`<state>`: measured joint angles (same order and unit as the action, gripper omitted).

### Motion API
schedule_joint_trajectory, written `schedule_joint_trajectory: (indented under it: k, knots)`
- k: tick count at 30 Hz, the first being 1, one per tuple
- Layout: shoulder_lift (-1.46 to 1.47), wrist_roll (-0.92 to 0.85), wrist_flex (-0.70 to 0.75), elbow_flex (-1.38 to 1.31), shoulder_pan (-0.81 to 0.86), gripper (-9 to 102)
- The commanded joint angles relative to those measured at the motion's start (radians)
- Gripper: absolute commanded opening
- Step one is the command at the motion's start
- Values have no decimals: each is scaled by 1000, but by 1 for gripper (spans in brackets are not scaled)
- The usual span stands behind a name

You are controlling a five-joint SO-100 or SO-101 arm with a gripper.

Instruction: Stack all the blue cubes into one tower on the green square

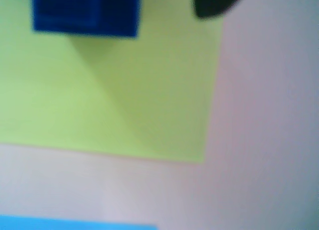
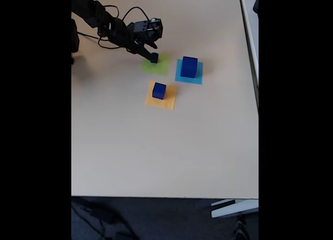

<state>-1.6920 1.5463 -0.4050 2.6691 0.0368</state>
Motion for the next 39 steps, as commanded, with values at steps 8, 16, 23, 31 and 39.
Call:
schedule_joint_trajectory:
  k: [8, 16, 23, 31, 39]
  knots:
    - [-9, -11, -17, -6, 6, 18]
    - [-9, -14, -14, -6, 11, 15]
    - [-9, -18, -11, -6, 17, 13]
    - [-6, -15, -9, -6, 18, 12]
    - [-3, -3, -8, -5, 23, 9]
